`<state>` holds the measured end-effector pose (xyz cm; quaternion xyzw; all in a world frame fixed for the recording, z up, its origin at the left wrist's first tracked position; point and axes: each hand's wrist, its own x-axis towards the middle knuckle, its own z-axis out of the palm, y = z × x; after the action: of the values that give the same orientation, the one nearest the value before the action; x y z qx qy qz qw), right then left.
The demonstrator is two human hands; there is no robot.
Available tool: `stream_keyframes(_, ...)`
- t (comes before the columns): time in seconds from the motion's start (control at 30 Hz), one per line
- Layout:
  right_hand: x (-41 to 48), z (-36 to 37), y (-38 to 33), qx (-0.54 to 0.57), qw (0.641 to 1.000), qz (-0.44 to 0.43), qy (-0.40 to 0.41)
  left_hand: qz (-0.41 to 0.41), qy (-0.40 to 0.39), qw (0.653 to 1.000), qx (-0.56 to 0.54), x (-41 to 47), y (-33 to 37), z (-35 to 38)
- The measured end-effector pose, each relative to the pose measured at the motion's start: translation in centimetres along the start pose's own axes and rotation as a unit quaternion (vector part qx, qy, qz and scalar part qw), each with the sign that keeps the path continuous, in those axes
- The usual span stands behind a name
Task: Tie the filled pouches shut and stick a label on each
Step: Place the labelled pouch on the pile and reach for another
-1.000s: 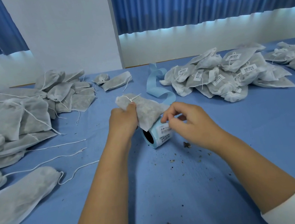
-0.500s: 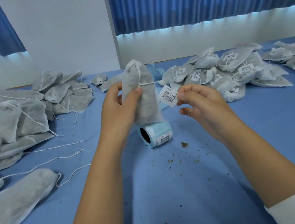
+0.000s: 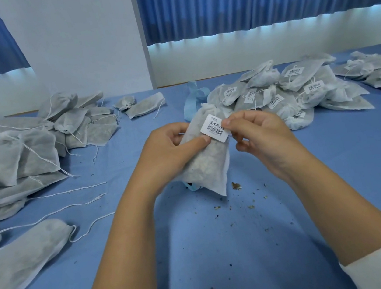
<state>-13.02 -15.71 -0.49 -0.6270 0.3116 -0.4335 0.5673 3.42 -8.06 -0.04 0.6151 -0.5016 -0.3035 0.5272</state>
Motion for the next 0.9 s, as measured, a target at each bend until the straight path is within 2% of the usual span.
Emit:
stream_keyframes(0.27,0.0,0.5,0.6,-0.031,0.998,-0.030,0.053,-0.013,-0.022,1.000,-0.003,0.0,-0.1,0.0)
stream_keyframes(0.53,-0.1,1.1,1.0,-0.032,0.996,-0.066,0.055,0.005,0.072,0.997,0.041,0.4,0.0,1.4)
stream_keyframes(0.67,0.1,1.1,1.3,0.013,0.997,0.002,0.075,-0.003,0.082,0.996,0.024,0.5,0.0,1.6)
stream_keyframes(0.77,0.2,0.9,1.1,0.098,0.992,0.077,0.011,-0.014,0.077,0.997,-0.020,0.4,0.2,1.6)
stream_keyframes(0.9,0.3,0.7,1.1,0.166,0.980,0.098,-0.037,-0.038,0.061,0.995,-0.074,0.4,0.1,1.4)
